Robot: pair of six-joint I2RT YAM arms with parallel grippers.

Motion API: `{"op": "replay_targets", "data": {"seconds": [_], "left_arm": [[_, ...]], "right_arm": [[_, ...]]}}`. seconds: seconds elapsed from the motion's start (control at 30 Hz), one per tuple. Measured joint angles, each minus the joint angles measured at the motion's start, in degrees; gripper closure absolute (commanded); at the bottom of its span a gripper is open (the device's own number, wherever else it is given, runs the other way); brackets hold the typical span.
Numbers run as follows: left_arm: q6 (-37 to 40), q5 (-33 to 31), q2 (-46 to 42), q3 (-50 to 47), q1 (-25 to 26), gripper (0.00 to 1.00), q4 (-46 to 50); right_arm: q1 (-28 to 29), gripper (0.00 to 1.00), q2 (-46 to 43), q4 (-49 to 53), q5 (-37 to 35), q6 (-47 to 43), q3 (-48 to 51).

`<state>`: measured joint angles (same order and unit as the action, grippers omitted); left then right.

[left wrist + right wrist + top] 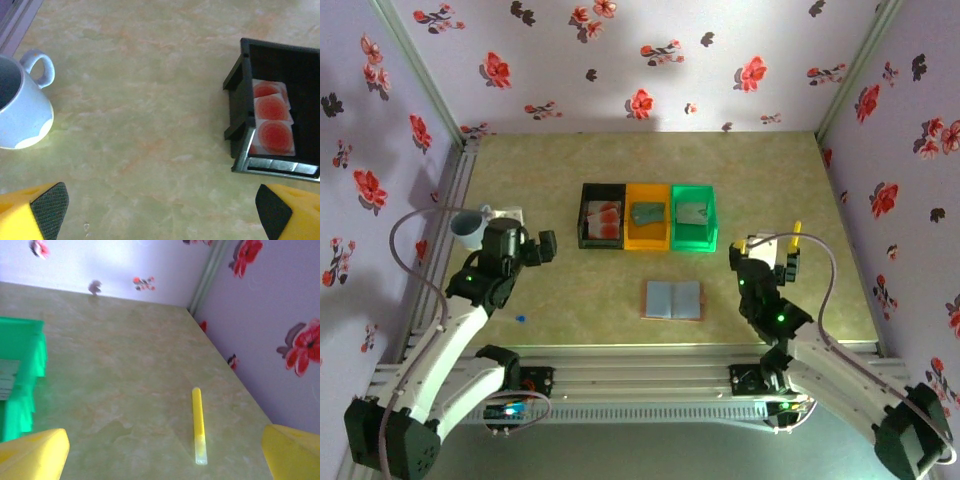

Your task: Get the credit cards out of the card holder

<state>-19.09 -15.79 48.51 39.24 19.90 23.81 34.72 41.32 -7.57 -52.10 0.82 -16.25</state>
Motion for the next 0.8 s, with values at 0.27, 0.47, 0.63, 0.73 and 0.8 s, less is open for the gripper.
{"op": "replay_targets", "data": {"seconds": [0.27,0.47,0.63,0.73,0.8], "left_arm": [[-0.07,-2.32,-0.37,-4.07,-0.76,0.00,-3.50],[-0.02,-3.32,0.02,-4.68,-1.36,0.00,-4.96],[-0.02,-4.68,-0.87,-7.52,-1.53,0.00,-8.57],[-0.04,-5.49,-3.21,-11.08,-1.55,0.00,-10.64],[-0.04,-5.95,-4.33,-12.44,-1.60,0.00,-11.50]], "right_arm": [[-14.47,0.01,9.64,-15.26,7.52,1.14,2.54],[-17.38,0.01,23.52,-27.04,13.27,0.87,3.76],[-19.37,0.01,31.41,-36.37,17.55,-0.09,3.76],[-21.18,0.01,34.38,-39.71,21.22,-0.92,3.23],[-22.62,0.01,36.28,-41.77,24.04,-1.31,2.67]]}}
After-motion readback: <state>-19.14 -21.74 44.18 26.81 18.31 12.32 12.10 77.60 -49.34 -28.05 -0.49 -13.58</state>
